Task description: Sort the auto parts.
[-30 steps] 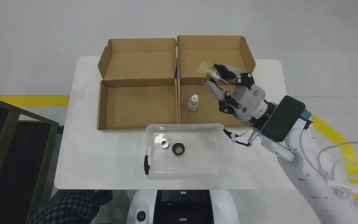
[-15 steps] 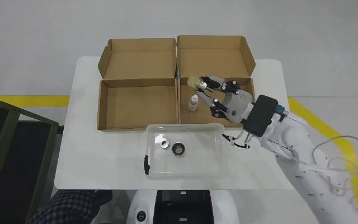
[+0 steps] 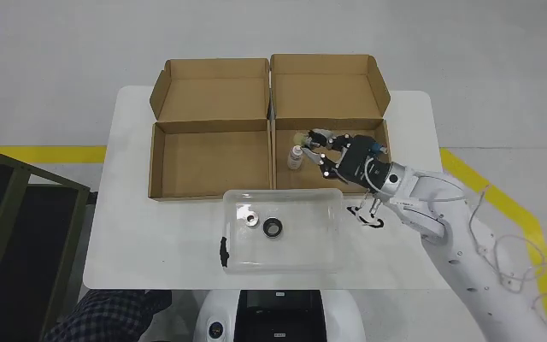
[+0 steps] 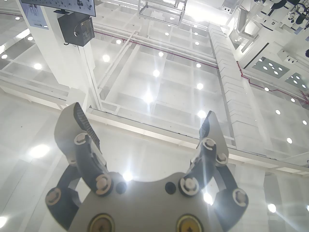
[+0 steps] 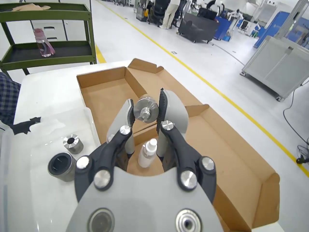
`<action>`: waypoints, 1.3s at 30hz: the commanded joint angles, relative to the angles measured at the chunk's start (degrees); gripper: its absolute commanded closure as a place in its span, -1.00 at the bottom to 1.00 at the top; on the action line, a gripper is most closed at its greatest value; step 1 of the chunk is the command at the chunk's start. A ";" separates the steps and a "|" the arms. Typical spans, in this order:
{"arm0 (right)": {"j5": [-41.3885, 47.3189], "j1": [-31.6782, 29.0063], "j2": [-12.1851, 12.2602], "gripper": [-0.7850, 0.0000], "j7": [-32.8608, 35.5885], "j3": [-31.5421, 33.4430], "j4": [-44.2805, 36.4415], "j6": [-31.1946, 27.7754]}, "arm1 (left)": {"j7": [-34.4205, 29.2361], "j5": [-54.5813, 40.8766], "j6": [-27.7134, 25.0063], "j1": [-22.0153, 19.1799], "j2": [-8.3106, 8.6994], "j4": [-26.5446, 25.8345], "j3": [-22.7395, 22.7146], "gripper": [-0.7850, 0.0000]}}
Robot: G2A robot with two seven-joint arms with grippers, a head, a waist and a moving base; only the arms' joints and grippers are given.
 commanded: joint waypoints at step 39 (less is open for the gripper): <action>12.12 15.56 -3.10 1.00 29.60 -10.45 23.23 -4.79 | 0.00 0.00 0.00 0.00 0.00 0.00 0.00 -1.00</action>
